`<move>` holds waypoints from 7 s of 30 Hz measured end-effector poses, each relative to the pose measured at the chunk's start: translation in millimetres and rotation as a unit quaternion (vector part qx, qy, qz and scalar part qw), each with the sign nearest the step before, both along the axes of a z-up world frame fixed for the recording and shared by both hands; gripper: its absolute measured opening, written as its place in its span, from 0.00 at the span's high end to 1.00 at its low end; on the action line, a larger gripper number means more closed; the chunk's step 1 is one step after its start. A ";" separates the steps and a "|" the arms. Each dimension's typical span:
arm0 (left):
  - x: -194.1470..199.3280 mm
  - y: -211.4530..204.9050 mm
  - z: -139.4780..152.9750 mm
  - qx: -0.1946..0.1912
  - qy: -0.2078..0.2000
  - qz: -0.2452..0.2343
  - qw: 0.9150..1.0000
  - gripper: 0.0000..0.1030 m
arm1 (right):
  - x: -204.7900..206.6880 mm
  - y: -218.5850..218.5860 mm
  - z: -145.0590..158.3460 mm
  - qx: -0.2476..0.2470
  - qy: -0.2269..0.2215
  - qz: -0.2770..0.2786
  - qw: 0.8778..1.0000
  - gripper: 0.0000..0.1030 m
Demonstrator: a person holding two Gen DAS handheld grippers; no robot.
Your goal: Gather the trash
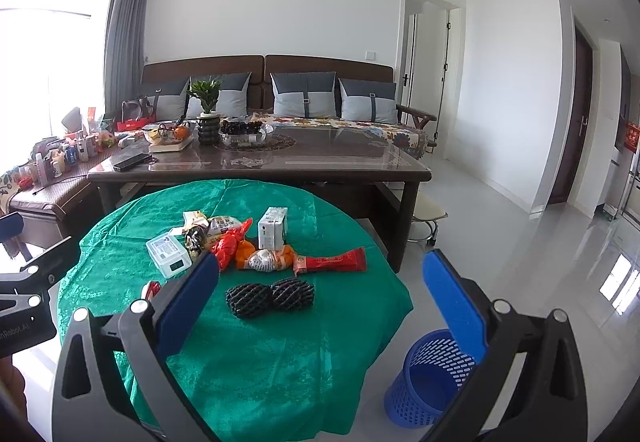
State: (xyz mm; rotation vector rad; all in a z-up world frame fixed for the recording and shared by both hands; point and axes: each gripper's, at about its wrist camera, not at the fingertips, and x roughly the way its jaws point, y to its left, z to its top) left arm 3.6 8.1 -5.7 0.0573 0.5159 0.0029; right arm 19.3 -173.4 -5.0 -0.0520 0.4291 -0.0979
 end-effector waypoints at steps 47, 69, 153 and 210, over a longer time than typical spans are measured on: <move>-2.5 -0.4 -6.3 0.004 0.003 0.000 1.000 0.05 | -1.2 -6.9 1.7 -0.005 0.005 -0.021 1.000 0.04; 6.6 4.4 -18.1 0.003 -0.001 0.000 1.000 0.05 | -0.3 -11.3 -2.0 -0.002 0.008 -0.030 1.000 0.05; 145.5 35.2 -170.3 -0.086 0.231 -0.075 0.966 0.40 | 180.9 61.5 -139.5 -0.078 0.341 0.413 0.841 0.28; 187.8 -500.2 -286.5 -0.036 0.272 -0.422 0.864 0.03 | 138.6 -452.9 -281.9 0.261 0.386 -0.107 0.879 0.36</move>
